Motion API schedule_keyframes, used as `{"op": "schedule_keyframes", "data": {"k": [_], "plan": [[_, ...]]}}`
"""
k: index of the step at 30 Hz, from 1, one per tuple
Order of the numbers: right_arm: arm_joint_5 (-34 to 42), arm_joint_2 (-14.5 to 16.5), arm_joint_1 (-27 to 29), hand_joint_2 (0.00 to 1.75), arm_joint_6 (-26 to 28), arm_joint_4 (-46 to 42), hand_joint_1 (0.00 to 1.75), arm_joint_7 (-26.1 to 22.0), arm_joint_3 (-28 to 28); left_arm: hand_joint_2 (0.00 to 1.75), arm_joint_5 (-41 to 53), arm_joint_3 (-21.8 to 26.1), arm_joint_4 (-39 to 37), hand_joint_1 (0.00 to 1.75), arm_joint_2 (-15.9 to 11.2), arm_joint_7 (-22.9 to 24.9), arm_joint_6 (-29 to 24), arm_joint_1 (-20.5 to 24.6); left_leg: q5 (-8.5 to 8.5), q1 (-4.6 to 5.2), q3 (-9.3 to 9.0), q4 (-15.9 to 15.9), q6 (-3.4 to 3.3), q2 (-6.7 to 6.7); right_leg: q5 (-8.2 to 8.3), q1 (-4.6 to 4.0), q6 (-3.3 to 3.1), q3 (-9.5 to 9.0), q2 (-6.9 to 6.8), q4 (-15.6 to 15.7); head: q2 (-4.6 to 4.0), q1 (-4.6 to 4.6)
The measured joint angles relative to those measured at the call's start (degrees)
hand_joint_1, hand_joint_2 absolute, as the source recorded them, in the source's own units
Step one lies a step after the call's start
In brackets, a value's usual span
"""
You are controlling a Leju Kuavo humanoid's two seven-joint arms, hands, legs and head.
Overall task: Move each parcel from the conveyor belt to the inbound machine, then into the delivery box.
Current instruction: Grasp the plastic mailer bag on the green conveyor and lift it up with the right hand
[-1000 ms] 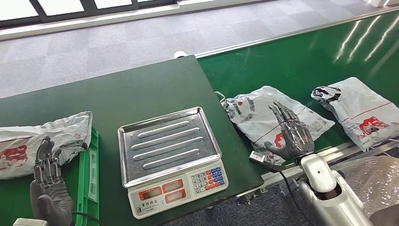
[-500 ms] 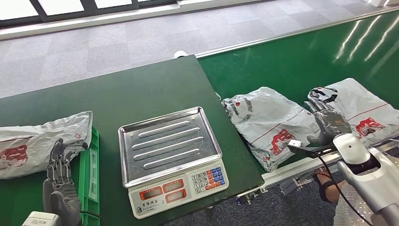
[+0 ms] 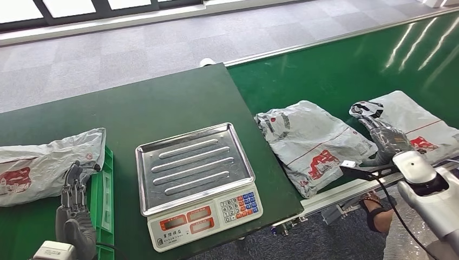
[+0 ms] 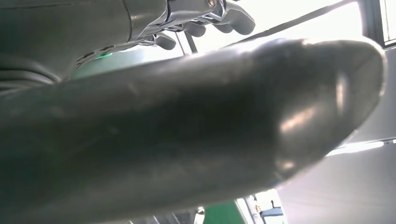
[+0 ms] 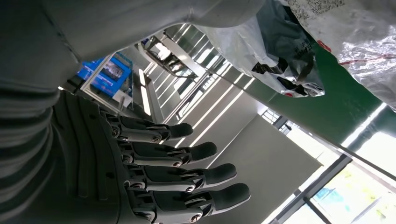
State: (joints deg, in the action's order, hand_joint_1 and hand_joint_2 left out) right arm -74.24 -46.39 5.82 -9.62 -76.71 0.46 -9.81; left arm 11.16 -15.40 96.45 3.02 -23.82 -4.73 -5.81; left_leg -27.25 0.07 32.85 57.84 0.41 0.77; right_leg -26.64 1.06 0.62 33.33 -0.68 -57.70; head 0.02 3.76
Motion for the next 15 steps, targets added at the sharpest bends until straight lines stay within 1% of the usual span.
{"op": "schedule_keyframes", "data": {"k": [3,6,10,15], "plan": [[1.22,0.39,-4.71,1.75,1.69,4.66,0.00,-2.20,2.26,0.00,-0.09,-0.02,-0.43,0.00,-0.21,0.00,-0.17,0.02,-0.03,0.00,0.07,0.00,-0.02,0.12,0.00,0.00,0.01,0.01,0.11,0.00,0.00,0.01],[3.47,1.69,-10.09,1.75,4.28,10.56,0.00,-4.28,5.70,0.00,-0.16,-0.04,-0.76,0.00,-0.26,0.00,-0.37,0.02,0.03,-0.01,-0.14,0.00,-0.02,0.14,0.04,-0.01,0.02,0.00,0.15,0.00,0.00,0.01],[7.22,4.79,-15.91,1.75,5.50,17.86,0.00,-6.32,9.78,0.00,-0.15,-0.05,-1.04,0.00,-0.25,-0.01,-0.64,0.01,0.13,-0.01,-0.42,0.01,0.00,0.06,0.08,-0.02,0.03,-0.02,0.10,0.00,0.00,0.01],[8.66,8.70,-21.08,1.75,4.61,25.09,0.00,-6.88,15.39,0.00,-0.15,-0.05,-1.75,0.00,-0.24,-0.01,-0.86,0.13,0.14,-0.03,-0.39,0.00,0.02,-0.02,0.08,-0.03,0.03,-0.02,0.03,-0.01,-0.01,0.01]]}}
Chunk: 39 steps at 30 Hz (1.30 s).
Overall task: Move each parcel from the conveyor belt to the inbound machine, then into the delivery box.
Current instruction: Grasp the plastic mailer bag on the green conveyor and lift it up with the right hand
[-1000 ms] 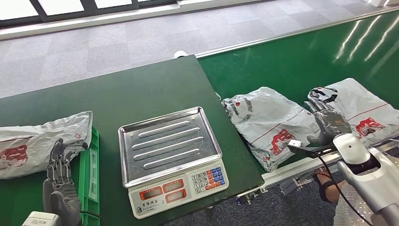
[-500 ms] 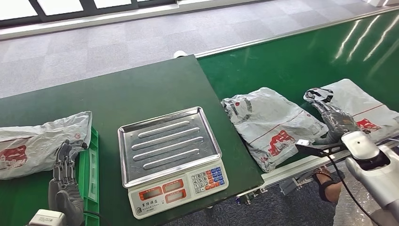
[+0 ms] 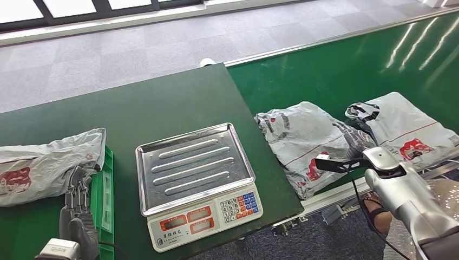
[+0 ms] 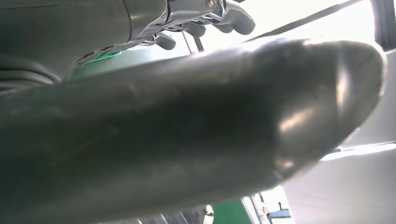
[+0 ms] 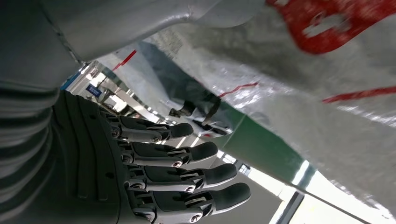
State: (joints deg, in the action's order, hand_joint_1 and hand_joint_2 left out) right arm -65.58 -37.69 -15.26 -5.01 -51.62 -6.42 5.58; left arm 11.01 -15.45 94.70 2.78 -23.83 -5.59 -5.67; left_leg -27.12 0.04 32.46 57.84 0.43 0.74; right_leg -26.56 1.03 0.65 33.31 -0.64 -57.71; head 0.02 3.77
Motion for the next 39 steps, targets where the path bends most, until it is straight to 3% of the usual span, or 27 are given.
{"op": "schedule_keyframes", "data": {"k": [9,16,20,26,31,35,37,39], "plan": [[3.97,2.35,-6.11,1.75,-8.34,8.38,0.00,0.61,7.60,0.00,-0.04,-0.45,-1.56,0.00,0.02,1.03,-0.07,1.79,0.05,0.02,0.03,0.01,-0.03,-0.12,0.01,0.03,0.01,-0.02,-0.13,0.00,0.01,0.01],[8.34,-0.31,-7.39,1.75,-14.48,9.66,0.00,2.21,12.81,0.00,-1.16,-0.73,-2.14,0.00,0.02,1.68,0.12,2.11,0.05,0.05,0.06,0.03,-0.04,-0.22,0.01,0.06,0.02,0.01,-0.18,0.00,0.01,-0.01],[12.09,-2.61,-5.24,1.75,-17.48,8.58,0.00,3.92,14.20,0.00,-1.79,-0.87,-2.77,0.00,0.02,1.87,0.32,2.54,0.04,0.04,0.09,0.04,-0.05,-0.43,-0.02,0.05,0.06,-0.02,-0.38,0.01,0.01,0.01],[14.34,-4.47,0.60,1.75,-17.44,3.73,0.00,7.08,14.26,0.00,-1.81,-0.92,-3.63,0.00,0.07,2.26,0.44,3.31,0.04,0.04,0.20,0.02,-0.05,-0.47,-0.04,0.04,0.06,-0.01,-0.40,0.00,0.01,-0.01],[12.42,-3.53,1.38,1.75,-12.42,1.88,0.03,8.76,14.26,0.00,-1.79,-0.92,-3.01,0.00,0.09,2.70,0.25,2.85,0.00,0.04,0.46,0.01,-0.04,-0.36,-0.05,0.04,0.06,0.02,-0.31,0.00,0.01,0.00],[9.77,-2.12,1.20,1.75,-8.97,1.59,0.93,9.54,14.26,0.00,-1.71,-0.92,-2.39,0.00,0.12,2.79,0.01,2.29,0.11,0.04,0.22,0.01,-0.10,-0.42,-0.02,0.04,0.07,0.01,-0.38,0.00,0.00,0.00],[7.28,-0.96,0.97,1.75,-5.64,1.59,0.93,10.45,14.26,0.00,-1.57,-0.92,-1.92,0.00,0.20,2.83,-0.21,1.90,0.11,0.03,0.21,0.01,-0.09,-0.41,-0.02,0.03,0.07,0.00,-0.35,0.00,0.00,0.01],[5.55,0.43,0.84,1.75,-3.28,1.59,1.34,11.27,14.26,0.00,-1.51,-0.92,-1.44,0.00,0.26,2.88,-0.34,1.64,0.11,0.03,0.20,0.01,-0.09,-0.41,-0.02,0.02,0.07,0.01,-0.34,0.00,-0.01,0.00]]}}
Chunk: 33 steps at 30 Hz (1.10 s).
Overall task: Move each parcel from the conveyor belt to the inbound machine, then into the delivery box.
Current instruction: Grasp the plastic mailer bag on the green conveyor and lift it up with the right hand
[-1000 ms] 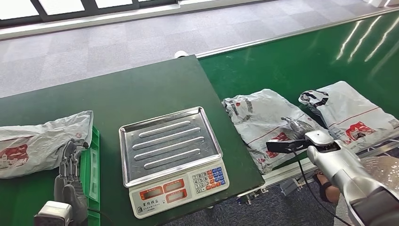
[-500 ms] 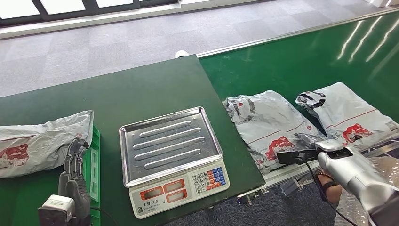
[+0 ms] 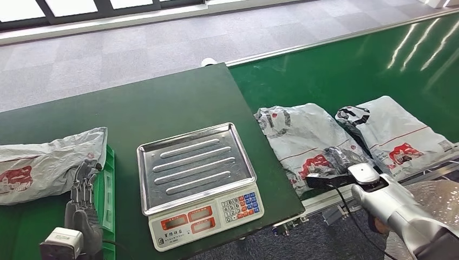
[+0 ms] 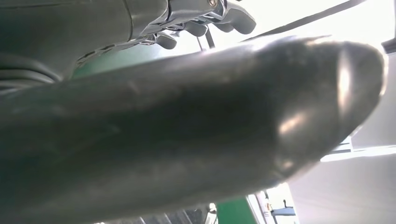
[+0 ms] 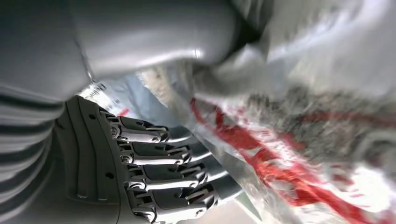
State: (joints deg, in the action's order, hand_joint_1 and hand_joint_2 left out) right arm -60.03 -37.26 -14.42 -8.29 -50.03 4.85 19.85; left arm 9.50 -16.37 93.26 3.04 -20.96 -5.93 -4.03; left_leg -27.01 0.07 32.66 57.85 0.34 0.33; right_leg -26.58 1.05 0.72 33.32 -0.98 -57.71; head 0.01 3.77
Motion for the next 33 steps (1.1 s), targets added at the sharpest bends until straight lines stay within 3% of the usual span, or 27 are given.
{"op": "schedule_keyframes", "data": {"k": [2,10,24,28,30,33], "plan": [[-0.91,1.16,-0.03,1.75,1.03,0.00,1.75,0.54,0.00,0.00,0.01,0.01,0.38,0.00,0.03,0.04,-0.05,-0.19,0.00,0.00,0.00,0.00,0.00,-0.04,0.00,0.00,0.00,0.00,-0.06,0.00,0.01,0.00],[-9.15,4.86,2.15,1.75,8.68,-2.66,1.75,3.83,-0.44,0.00,0.31,0.03,1.87,0.00,0.07,0.14,-0.38,-2.08,-0.01,-0.01,0.00,0.00,0.01,-0.03,-0.01,-0.01,-0.01,0.01,-0.02,0.00,0.01,0.00],[-11.37,8.45,8.05,1.75,10.28,-7.99,1.75,4.97,-6.13,0.00,0.42,0.08,2.12,0.00,0.07,-0.14,0.00,-2.01,-0.23,-0.29,-0.08,-0.05,0.39,0.34,-0.12,-0.24,-0.28,-0.03,0.36,0.00,0.01,0.01],[-14.44,11.69,10.99,1.75,21.55,-13.71,1.75,7.94,-8.99,0.00,0.86,0.22,2.23,0.00,0.22,-0.09,-0.03,-2.01,-0.39,-0.44,0.05,-0.18,0.62,0.76,-0.16,-0.37,-0.55,0.01,0.81,-0.02,0.01,0.00],[-18.12,15.01,14.13,1.75,27.99,-21.13,1.75,9.13,-11.14,0.00,1.65,0.28,2.44,0.00,0.60,-0.08,0.22,-2.10,-0.41,-0.54,-0.23,-0.22,0.69,0.79,-0.22,-0.46,-0.70,0.01,0.83,-0.02,0.01,-0.02],[-23.47,19.77,19.67,1.75,32.06,-33.33,1.75,9.80,-14.13,0.00,2.20,0.29,2.49,0.00,1.13,-0.15,0.60,-2.08,-0.22,-0.57,-0.48,-0.31,0.93,0.14,-0.40,-0.51,-0.89,-0.04,0.14,-0.05,0.01,-0.02]]}}
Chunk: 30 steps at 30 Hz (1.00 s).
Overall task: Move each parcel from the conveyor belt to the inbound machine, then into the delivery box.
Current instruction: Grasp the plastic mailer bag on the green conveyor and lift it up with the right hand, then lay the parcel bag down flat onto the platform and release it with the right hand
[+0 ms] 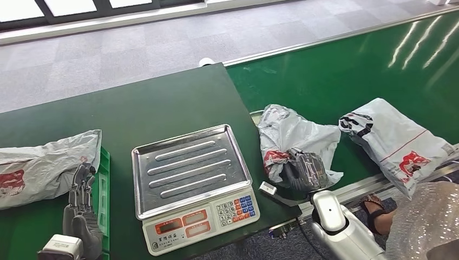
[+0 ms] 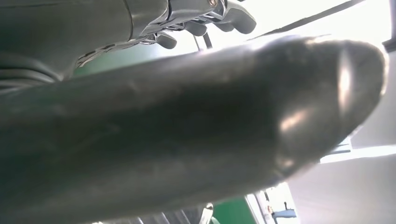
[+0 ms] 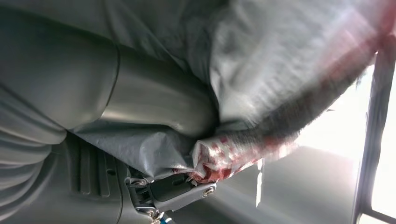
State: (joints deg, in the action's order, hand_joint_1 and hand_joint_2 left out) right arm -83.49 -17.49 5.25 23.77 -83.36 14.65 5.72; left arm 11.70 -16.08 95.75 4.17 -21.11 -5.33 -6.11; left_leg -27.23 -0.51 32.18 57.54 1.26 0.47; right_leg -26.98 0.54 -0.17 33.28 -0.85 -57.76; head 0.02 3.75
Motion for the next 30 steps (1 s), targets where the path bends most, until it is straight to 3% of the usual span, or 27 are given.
{"op": "schedule_keyframes", "data": {"k": [5,15,24,30], "plan": [[-1.56,3.96,4.07,1.75,0.80,-10.96,1.75,-0.06,-3.26,0.00,0.07,0.01,-0.02,0.00,0.30,-0.03,0.04,0.05,-0.01,0.03,0.07,-0.06,0.10,-0.12,-0.07,-0.05,-0.04,-0.01,-0.13,-0.01,0.00,0.01],[-6.28,9.27,7.15,1.75,6.20,-20.82,1.75,-4.39,-4.91,0.00,0.81,0.02,0.11,0.00,0.85,-0.49,1.20,-0.13,-0.01,0.24,0.06,0.05,-0.06,-0.06,0.05,0.09,0.16,-0.06,-0.04,-0.01,0.00,0.01],[-6.54,11.09,7.17,1.75,8.13,-24.70,1.75,-10.34,-5.24,0.00,0.93,0.02,0.20,0.00,1.75,-1.12,3.25,-0.33,-0.02,0.30,0.08,0.06,-0.08,-0.02,0.07,0.09,0.17,-0.06,-0.01,-0.01,0.00,0.01],[-6.55,9.68,1.14,1.75,7.55,-23.00,1.75,-7.48,-4.68,0.00,0.54,0.02,-0.69,0.00,2.43,-1.34,3.86,0.71,0.07,0.31,0.21,0.07,-0.20,0.01,0.16,0.10,0.27,-0.10,0.02,-0.01,-0.01,0.01]]}}
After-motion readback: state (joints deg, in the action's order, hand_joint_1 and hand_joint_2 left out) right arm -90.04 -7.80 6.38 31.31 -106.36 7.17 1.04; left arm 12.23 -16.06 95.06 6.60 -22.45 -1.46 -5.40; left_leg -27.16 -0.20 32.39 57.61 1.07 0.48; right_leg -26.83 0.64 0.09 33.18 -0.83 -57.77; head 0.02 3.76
